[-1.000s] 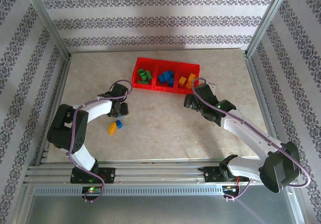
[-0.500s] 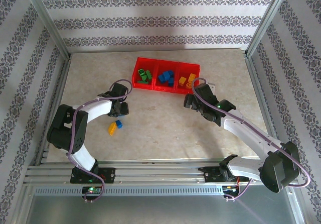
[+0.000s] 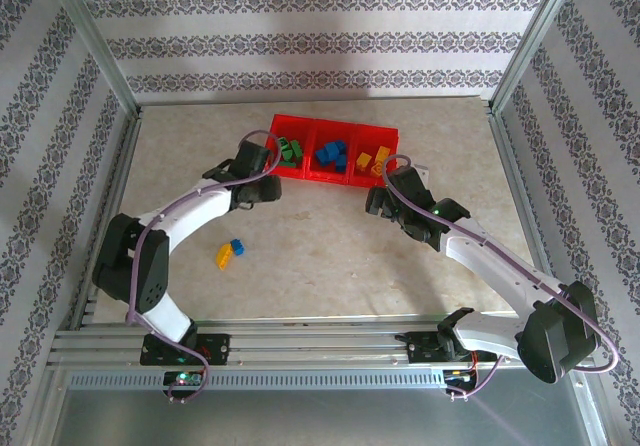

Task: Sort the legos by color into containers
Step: Pick up the lego from the middle-left of the table, then place the lego in the container.

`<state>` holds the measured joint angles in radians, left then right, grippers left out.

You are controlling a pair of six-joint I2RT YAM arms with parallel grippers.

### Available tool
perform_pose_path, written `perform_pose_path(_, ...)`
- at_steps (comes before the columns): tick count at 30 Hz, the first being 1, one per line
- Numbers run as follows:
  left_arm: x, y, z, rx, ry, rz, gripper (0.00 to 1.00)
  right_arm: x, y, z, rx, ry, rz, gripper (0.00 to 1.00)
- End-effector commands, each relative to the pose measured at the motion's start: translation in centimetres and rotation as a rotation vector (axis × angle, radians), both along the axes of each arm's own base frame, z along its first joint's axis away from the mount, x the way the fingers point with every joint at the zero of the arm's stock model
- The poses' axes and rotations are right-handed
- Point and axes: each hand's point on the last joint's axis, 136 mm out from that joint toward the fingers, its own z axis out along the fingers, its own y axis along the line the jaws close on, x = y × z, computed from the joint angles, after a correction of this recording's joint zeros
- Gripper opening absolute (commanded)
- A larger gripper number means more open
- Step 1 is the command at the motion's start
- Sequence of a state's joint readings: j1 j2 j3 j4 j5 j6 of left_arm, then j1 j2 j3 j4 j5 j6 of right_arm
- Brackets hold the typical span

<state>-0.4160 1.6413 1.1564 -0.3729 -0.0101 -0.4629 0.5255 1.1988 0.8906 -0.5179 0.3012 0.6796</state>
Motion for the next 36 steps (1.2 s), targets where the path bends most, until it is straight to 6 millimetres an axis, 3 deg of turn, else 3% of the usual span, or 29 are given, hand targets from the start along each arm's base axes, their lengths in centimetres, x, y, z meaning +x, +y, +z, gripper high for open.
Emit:
perform_pose_path(1, 2.0, -2.8, 1.9, 0.002, -0.064, -0.082, 0.48, 0.2, -0.3, 0.6, 0.018, -0.024, -0.022, 0.98)
perform_pose_path(8, 5.6, -8.2, 5.1, 0.018, -0.174, -0.212, 0.48, -0.2, -0.8, 1.1, 0.016, -0.038, -0.032, 0.98)
perform_pose_path(16, 9.9, -12.1, 7.0, 0.065, -0.268, -0.332, 0.48, -0.4, -0.9, 1.3, 0.021, -0.038, -0.033, 0.98)
perform_pose_path(23, 13.8, -13.3, 7.2, 0.12, -0.306, -0.319, 0.47, -0.5, -1.0, 1.3, 0.02, -0.04, -0.037, 0.98)
perform_pose_path(36, 18.1, -15.4, 4.0, 0.127, -0.314, -0.295, 0.47, -0.7, -1.2, 1.4, 0.011, -0.036, -0.035, 0.98)
